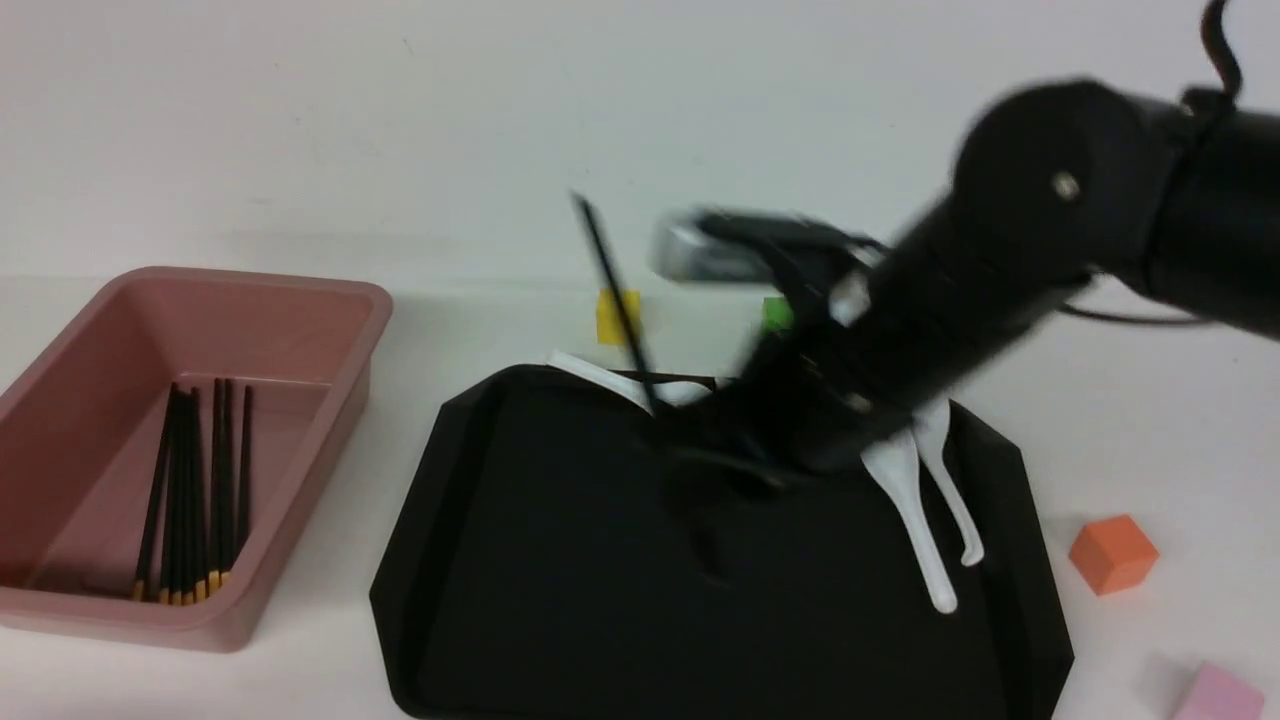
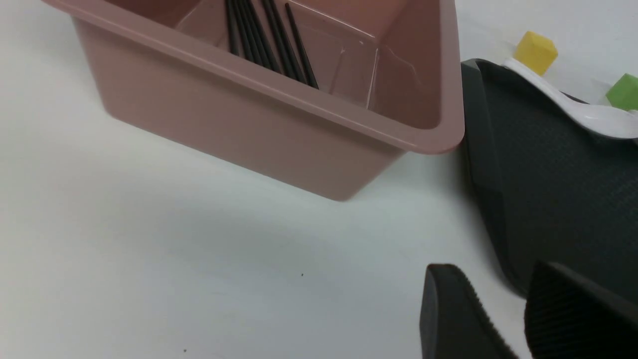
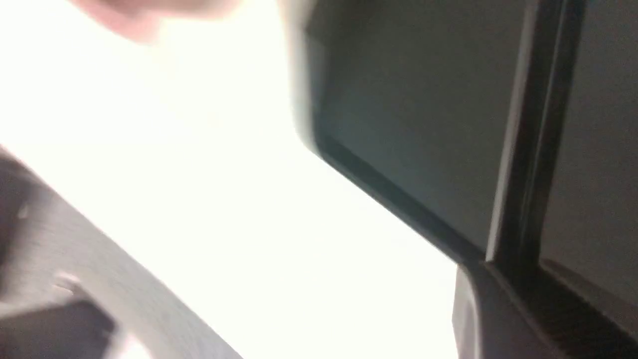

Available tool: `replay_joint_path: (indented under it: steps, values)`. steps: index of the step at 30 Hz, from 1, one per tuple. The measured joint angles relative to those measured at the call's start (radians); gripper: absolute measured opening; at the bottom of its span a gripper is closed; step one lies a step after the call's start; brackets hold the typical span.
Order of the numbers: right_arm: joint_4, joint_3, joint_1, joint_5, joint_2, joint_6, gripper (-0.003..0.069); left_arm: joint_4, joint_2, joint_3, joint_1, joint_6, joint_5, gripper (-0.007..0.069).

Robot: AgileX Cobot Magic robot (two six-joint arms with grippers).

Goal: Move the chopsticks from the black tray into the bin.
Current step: Use the right arm to put the chopsticks into the lunch box

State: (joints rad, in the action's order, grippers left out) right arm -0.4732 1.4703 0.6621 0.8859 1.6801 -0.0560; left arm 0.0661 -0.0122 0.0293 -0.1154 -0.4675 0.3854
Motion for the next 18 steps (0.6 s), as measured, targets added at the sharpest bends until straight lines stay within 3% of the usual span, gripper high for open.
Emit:
replay_joint_path:
  steps: [12, 18]
  values:
    - [-0.085, 0.614, 0.206, -0.182, 0.499, 0.042, 0.0113, 0.000, 0.000, 0.000, 0.000, 0.000, 0.000, 0.0239]
    - [-0.091, 0.749, 0.268, -0.372, 0.712, 0.108, 0.0113, 0.000, 0.000, 0.000, 0.000, 0.000, 0.000, 0.0239]
